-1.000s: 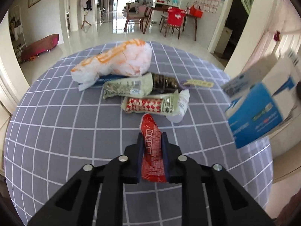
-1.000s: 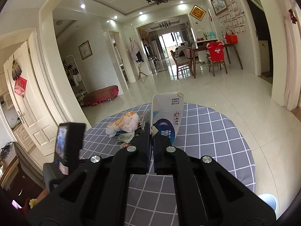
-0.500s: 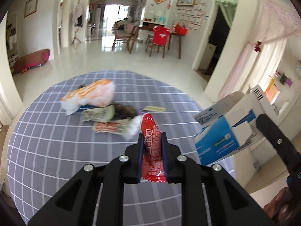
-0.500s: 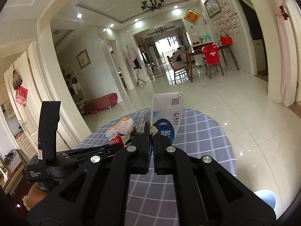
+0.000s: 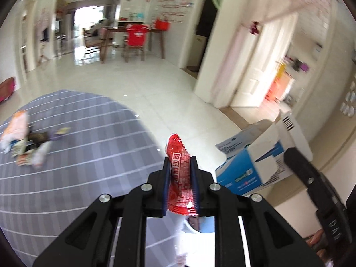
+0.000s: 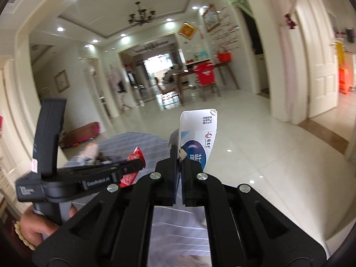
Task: Collect trash
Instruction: 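Carry the tissue box and red snack bag over the blue bucket with both grippers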
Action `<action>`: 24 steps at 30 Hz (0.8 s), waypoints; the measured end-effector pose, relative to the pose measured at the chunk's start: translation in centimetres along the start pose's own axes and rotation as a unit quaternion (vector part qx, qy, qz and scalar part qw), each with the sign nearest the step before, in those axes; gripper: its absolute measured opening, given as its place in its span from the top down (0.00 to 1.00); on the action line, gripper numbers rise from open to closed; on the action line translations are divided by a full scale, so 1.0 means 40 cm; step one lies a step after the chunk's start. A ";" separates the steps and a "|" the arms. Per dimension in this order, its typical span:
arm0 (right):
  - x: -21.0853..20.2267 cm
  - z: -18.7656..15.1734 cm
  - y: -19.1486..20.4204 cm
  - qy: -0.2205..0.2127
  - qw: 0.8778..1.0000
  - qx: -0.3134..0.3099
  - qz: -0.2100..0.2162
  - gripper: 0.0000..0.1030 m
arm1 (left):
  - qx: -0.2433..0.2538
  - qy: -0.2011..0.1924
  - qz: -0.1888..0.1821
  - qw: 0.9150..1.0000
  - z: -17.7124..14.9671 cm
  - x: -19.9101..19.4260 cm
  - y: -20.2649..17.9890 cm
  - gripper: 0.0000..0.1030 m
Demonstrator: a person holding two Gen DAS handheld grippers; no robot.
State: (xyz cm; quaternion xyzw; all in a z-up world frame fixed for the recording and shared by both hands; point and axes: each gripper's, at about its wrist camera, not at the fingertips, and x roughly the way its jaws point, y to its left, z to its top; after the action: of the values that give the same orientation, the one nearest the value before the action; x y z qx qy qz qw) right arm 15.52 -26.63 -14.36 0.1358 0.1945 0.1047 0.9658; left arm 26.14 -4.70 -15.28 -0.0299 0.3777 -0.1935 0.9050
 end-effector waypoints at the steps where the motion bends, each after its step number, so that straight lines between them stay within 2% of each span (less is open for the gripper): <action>1: -0.008 -0.007 -0.022 0.001 1.000 0.003 -0.009 0.97 | 0.009 0.006 -0.010 1.000 -0.001 0.021 -0.035 0.84; 6: -0.035 -0.034 -0.142 0.011 0.998 0.025 -0.057 0.97 | 0.038 0.033 -0.039 0.998 -0.011 0.117 -0.151 0.84; 12: -0.038 -0.066 -0.244 0.022 0.994 0.045 -0.093 0.97 | 0.062 0.071 -0.054 0.994 -0.040 0.235 -0.243 0.84; 19: -0.007 -0.097 -0.338 0.030 0.991 0.067 -0.114 0.97 | 0.079 0.099 -0.057 0.990 -0.069 0.342 -0.290 0.84; 22: 0.022 -0.108 -0.371 0.029 0.990 0.082 -0.111 0.93 | 0.082 0.106 -0.055 0.990 -0.072 0.370 -0.296 0.84; 24: 0.057 -0.129 -0.401 0.049 0.986 0.099 -0.124 0.78 | 0.077 0.112 -0.055 0.989 -0.073 0.389 -0.295 0.84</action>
State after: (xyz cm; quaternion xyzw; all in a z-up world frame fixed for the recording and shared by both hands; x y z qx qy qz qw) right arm 17.91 -40.01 -24.60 0.1998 0.2666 -0.0290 0.9424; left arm 30.19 -21.13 -25.46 0.0407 0.4586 -0.2732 0.8446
